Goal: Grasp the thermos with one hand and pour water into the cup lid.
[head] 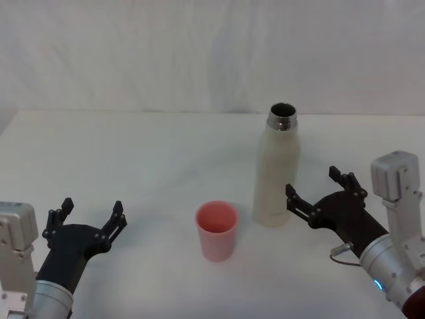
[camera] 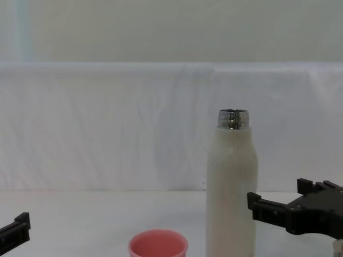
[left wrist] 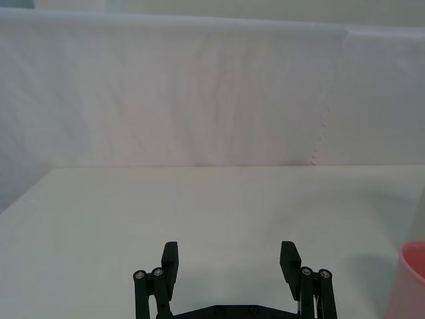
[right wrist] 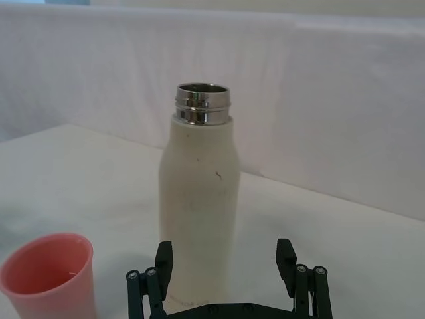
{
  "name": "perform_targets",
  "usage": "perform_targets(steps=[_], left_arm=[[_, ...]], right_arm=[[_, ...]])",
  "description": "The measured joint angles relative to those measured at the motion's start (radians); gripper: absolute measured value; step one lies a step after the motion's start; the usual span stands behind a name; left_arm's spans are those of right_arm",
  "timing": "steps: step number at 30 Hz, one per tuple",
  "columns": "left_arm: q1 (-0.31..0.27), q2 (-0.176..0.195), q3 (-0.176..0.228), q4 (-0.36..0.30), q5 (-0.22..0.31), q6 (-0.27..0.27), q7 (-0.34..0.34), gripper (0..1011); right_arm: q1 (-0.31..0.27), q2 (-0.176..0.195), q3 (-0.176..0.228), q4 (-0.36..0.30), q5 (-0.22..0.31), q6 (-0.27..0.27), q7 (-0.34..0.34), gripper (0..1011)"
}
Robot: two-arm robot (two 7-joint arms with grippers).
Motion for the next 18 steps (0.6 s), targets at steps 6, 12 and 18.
perform_targets(steps=[6,12,18], left_arm=[[0.0,0.0,0.0,0.0,0.0,0.0,0.0,1001],[0.0,0.0,0.0,0.0,0.0,0.0,0.0,1001],[0.0,0.0,0.0,0.0,0.0,0.0,0.0,1001]], right_arm=[[0.028,-0.012,-0.015,0.026,-0.011,0.001,0.0,1001],[0.049,-0.026,-0.024,0.051,-0.019,0.001,-0.002,1001],[0.067,-0.038,-0.027,0.074,-0.022,0.0,-0.004,1001]])
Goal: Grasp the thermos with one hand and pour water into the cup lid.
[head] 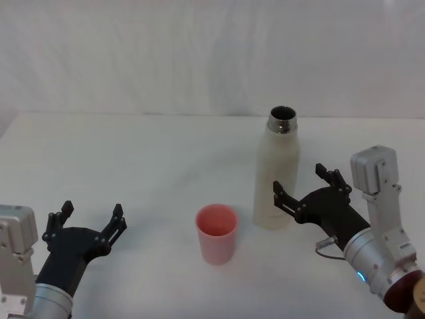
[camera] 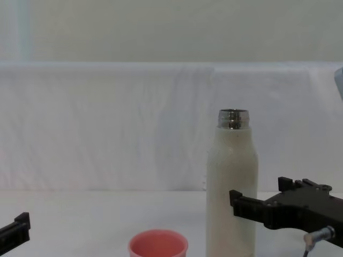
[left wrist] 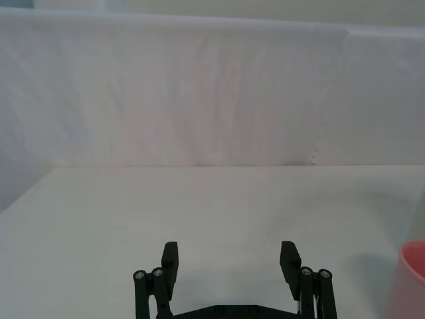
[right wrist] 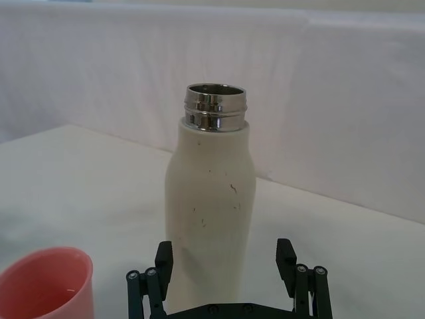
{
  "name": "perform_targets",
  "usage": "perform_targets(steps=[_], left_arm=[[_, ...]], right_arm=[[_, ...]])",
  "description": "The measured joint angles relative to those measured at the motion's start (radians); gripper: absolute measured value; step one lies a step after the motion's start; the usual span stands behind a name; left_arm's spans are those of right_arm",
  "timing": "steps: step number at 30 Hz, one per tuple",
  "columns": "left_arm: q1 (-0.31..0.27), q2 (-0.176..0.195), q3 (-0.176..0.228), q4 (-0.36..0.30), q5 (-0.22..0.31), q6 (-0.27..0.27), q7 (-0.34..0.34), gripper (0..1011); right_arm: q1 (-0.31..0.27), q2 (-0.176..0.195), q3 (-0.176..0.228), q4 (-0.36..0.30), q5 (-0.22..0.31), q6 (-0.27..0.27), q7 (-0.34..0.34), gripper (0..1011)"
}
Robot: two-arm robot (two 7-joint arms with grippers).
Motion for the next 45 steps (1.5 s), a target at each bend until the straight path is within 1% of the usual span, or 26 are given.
perform_targets(steps=[20,32,45], left_arm=[[0.0,0.0,0.0,0.0,0.0,0.0,0.0,1001],[0.0,0.0,0.0,0.0,0.0,0.0,0.0,1001],[0.0,0.0,0.0,0.0,0.0,0.0,0.0,1001]], right_arm=[[0.04,-0.024,-0.015,0.043,-0.011,-0.005,-0.005,1001],[0.047,-0.034,-0.014,0.052,-0.011,-0.005,-0.011,1001],[0.069,-0.054,-0.014,0.084,-0.004,-0.01,-0.013,1001]])
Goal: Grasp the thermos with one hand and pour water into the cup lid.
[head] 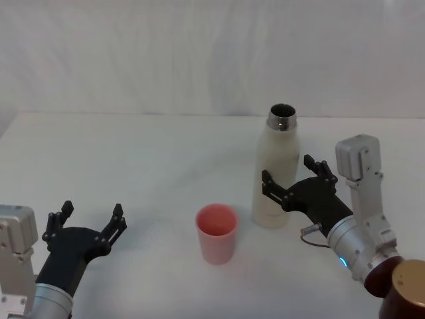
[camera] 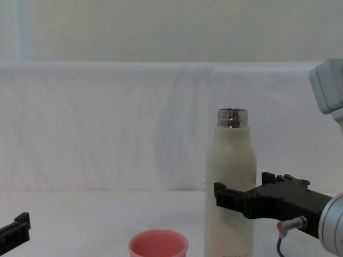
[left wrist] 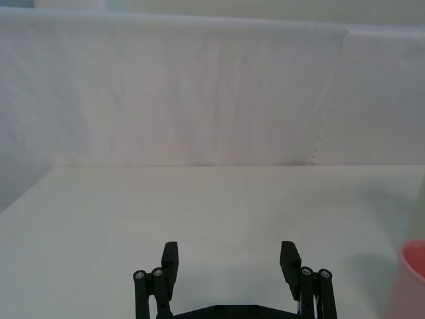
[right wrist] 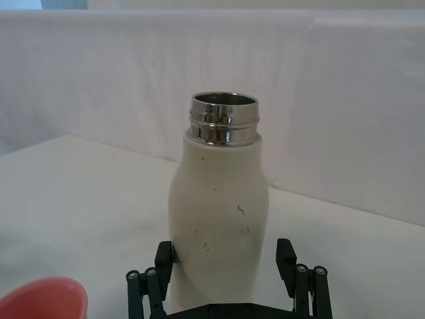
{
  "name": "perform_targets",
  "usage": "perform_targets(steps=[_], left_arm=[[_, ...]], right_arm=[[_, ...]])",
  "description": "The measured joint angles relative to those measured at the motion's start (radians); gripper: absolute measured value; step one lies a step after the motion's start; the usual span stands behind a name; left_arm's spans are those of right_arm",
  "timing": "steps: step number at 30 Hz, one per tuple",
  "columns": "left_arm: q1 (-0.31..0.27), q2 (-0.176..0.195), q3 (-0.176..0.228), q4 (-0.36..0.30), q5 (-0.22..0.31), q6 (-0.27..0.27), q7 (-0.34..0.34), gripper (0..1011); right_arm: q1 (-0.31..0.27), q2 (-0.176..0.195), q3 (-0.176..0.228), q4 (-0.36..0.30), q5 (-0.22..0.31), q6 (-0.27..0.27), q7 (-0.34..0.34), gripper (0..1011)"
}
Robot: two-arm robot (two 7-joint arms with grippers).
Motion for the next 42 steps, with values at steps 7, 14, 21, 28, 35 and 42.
perform_targets(steps=[7,14,21,28,35,42], left_arm=[[0.0,0.0,0.0,0.0,0.0,0.0,0.0,1001],[0.0,0.0,0.0,0.0,0.0,0.0,0.0,1001],[0.0,0.0,0.0,0.0,0.0,0.0,0.0,1001],[0.0,0.0,0.0,0.0,0.0,0.0,0.0,1001],[0.0,0.0,0.0,0.0,0.0,0.0,0.0,1001],[0.0,0.0,0.0,0.0,0.0,0.0,0.0,1001]], right_arm=[[0.018,-0.01,-0.006,0.023,0.004,-0.005,0.001,1001],[0.034,-0.02,-0.009,0.045,0.008,-0.011,0.001,1001],[0.043,-0.029,-0.01,0.061,0.016,-0.015,0.0,1001],[0.048,-0.034,-0.011,0.071,0.024,-0.015,0.0,1001],[0.058,-0.04,-0.014,0.082,0.03,-0.016,-0.001,1001],[0.067,-0.044,-0.015,0.093,0.036,-0.016,-0.001,1001]])
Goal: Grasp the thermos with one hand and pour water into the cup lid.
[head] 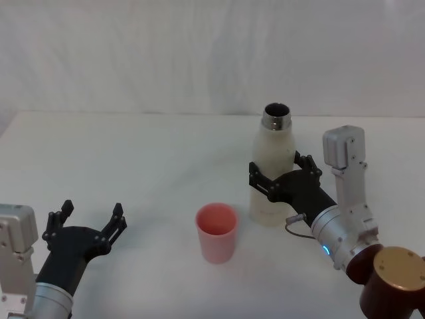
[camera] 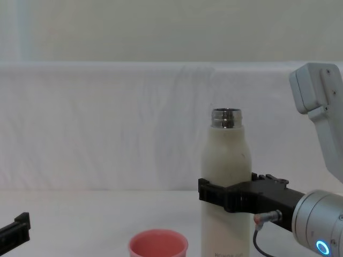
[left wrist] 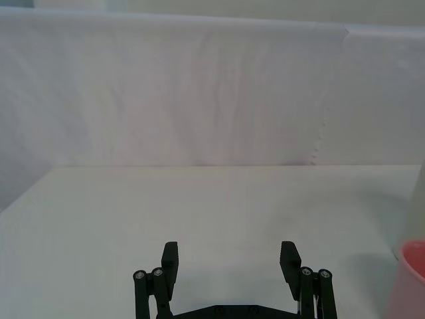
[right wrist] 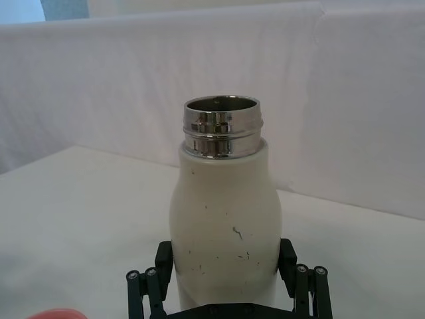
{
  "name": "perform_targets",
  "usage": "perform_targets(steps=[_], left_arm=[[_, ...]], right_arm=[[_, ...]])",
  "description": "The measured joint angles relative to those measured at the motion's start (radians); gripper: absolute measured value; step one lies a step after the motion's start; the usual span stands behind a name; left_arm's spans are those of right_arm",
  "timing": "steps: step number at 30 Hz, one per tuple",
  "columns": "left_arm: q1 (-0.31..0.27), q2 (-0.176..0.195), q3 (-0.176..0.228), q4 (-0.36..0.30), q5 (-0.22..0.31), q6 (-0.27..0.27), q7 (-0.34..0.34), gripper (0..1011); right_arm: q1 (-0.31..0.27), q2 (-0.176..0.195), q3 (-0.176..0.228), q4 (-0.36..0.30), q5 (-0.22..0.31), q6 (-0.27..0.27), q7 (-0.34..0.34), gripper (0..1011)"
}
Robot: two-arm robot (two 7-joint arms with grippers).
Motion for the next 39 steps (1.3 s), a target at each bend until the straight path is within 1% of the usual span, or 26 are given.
perform_targets(steps=[3,12,17,31,39], left_arm=[[0.0,0.0,0.0,0.0,0.0,0.0,0.0,1001],[0.0,0.0,0.0,0.0,0.0,0.0,0.0,1001],[0.0,0.0,0.0,0.0,0.0,0.0,0.0,1001],[0.0,0.0,0.0,0.0,0.0,0.0,0.0,1001],[0.0,0.0,0.0,0.0,0.0,0.0,0.0,1001]], right_arm=[[0.003,-0.001,0.0,0.005,0.008,0.003,0.001,1001],[0.003,-0.001,0.0,0.005,0.008,0.004,0.002,1001],[0.002,-0.001,0.0,0.004,0.007,0.004,0.003,958],[0.001,0.0,0.0,0.003,0.006,0.003,0.003,956],[-0.009,0.004,0.001,-0.021,-0.026,-0.001,-0.029,956]])
